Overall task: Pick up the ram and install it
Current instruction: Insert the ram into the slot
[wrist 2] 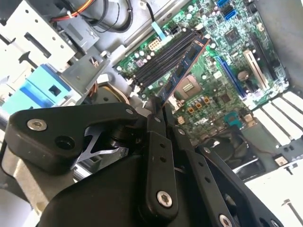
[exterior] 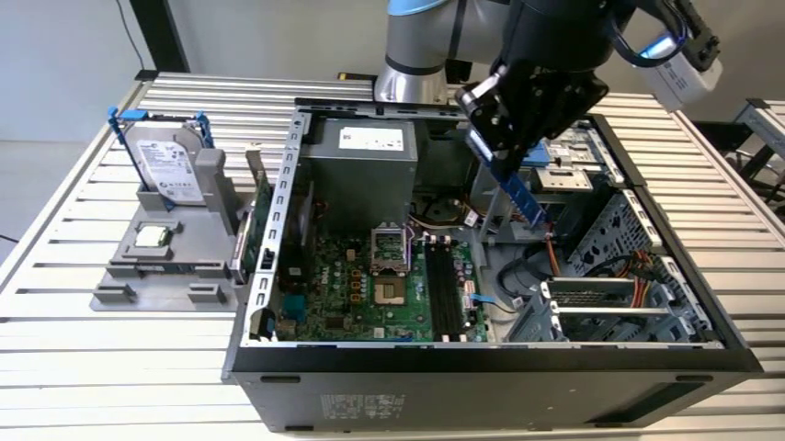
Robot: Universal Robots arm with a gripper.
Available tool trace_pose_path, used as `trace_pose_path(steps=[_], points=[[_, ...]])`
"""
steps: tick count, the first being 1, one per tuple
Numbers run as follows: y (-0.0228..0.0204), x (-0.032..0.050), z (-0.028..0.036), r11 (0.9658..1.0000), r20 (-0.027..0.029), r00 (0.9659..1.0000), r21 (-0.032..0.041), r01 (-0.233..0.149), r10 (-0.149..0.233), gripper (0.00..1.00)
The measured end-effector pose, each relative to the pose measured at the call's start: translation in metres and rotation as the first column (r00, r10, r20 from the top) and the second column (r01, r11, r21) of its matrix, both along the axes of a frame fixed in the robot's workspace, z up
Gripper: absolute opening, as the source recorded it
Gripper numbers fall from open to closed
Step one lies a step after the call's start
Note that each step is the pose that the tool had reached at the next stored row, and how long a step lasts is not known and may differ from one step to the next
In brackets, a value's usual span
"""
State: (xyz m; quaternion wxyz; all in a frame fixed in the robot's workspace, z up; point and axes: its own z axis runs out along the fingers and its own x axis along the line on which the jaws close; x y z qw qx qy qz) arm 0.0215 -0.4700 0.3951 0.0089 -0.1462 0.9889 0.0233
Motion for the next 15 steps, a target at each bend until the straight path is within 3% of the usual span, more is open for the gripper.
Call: trace_pose_path(steps=[4,7,11,15], points=[[0.0,0.0,0.0,0.9983,0.0,0.9983,-0.0003,0.059,-0.059,0.0],[0.0,0.0,0.0,0.9948,0.0,0.9948,-0.0007,0.101,-0.101,0.0],[0.0,0.0,0.0,0.9879,0.0,0.9879,-0.0009,0.155,-0.155,0.0],[0.0,0.0,0.0,0.9781,0.0001,0.9781,-0.0011,0.208,-0.208,0.0]])
